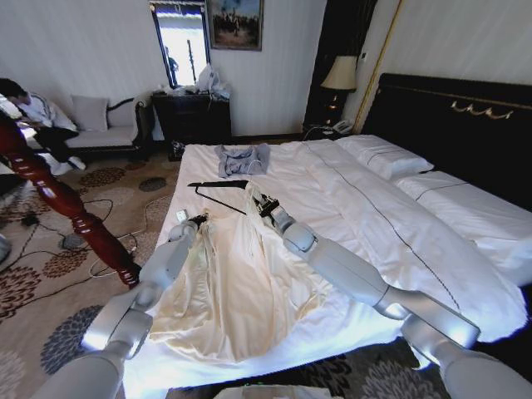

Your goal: Pick up the clothes from the bed and hang them on the clothes hanger.

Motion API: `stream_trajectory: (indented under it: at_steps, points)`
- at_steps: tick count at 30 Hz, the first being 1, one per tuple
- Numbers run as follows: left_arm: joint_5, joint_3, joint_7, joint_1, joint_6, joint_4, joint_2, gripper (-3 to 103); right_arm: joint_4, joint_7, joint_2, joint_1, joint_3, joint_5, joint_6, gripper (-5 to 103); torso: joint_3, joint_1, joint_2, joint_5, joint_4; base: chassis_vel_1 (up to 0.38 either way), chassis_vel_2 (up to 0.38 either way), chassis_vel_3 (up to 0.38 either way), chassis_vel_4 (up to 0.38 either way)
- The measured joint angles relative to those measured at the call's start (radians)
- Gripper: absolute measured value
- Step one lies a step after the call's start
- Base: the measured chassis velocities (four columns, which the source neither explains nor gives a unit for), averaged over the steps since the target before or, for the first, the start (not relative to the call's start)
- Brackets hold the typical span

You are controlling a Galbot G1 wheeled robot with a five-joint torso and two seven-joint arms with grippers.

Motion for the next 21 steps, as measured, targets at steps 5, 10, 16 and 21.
stream_trajectory:
  at_steps: [5, 10, 16, 21]
  points:
    - [0.006, -0.002, 0.006, 0.000, -0.007, 0.008, 0.001, 11, 0.000, 0.001, 0.001, -0.006, 0.000, 0.000, 0.000, 23, 0.000, 0.000, 0.000, -0.0001, -0.0001, 0.000, 0.000, 0.000, 0.000]
    - [0.011, -0.012, 0.006, 0.020, -0.013, -0.006, 0.012, 1, 0.000, 0.001, 0.000, -0.014, 0.001, -0.001, -0.001, 23, 0.000, 0.000, 0.000, -0.0003, -0.0002, 0.000, 0.000, 0.000, 0.000]
    - [0.006, -0.023, 0.005, 0.057, -0.019, -0.059, 0.051, 0, 0.000, 0.001, -0.003, -0.017, 0.001, 0.000, -0.001, 23, 0.000, 0.000, 0.000, -0.0002, 0.0002, 0.000, 0.000, 0.000, 0.000]
    - [-0.020, -0.039, 0.007, 0.082, -0.032, -0.113, 0.076, 0, 0.008, 0.002, -0.018, -0.027, 0.008, 0.001, 0.000, 23, 0.000, 0.000, 0.000, -0.0002, 0.0001, 0.000, 0.000, 0.000, 0.000]
